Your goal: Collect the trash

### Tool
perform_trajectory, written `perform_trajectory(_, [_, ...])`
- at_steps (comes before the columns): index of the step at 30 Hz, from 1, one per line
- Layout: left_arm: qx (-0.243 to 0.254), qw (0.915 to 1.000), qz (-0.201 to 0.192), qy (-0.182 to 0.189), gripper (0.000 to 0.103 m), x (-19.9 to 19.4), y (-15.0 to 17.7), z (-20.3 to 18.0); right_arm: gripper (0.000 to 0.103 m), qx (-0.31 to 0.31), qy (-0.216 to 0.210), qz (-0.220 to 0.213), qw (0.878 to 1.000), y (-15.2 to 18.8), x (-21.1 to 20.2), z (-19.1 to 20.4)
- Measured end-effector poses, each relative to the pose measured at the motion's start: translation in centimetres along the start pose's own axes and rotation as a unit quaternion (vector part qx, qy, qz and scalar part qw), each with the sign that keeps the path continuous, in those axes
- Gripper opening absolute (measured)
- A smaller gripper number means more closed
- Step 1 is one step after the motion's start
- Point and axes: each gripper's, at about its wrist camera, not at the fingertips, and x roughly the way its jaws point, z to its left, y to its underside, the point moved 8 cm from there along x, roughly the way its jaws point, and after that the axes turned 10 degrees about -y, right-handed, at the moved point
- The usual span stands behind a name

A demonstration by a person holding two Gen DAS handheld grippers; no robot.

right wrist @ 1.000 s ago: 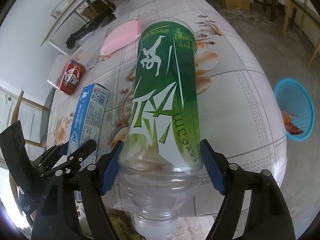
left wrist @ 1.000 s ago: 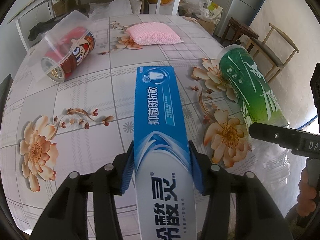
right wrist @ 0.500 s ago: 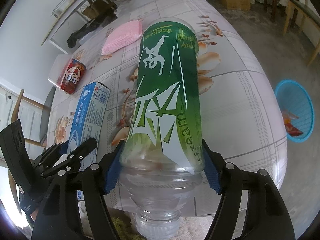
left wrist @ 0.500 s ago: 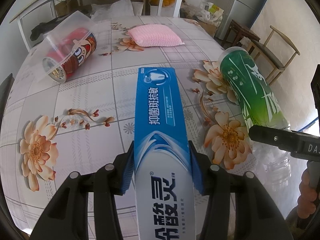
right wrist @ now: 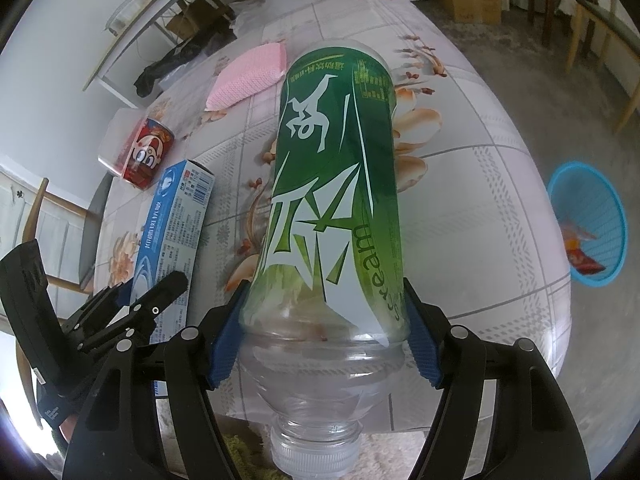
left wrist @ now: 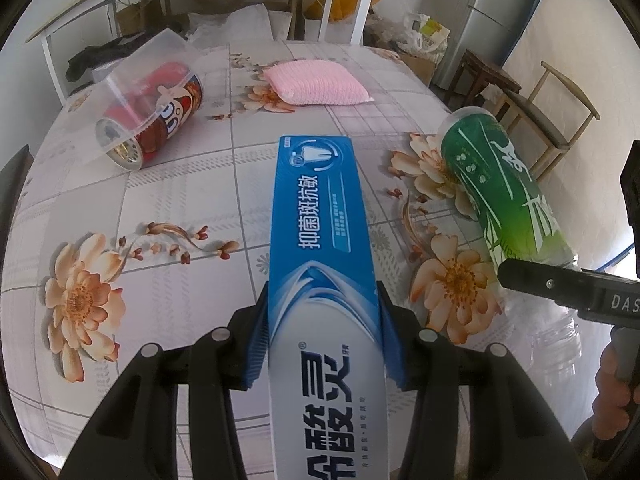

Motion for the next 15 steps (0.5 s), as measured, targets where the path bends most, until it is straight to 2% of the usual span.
perform_trajectory(15, [-0.006, 0.9999, -0.012, 0.003, 0.046, -1.2, 0.1, -0.2, 0.067, -0.003, -0.008, -0.003, 1.0, 0.0, -0.9, 0.2])
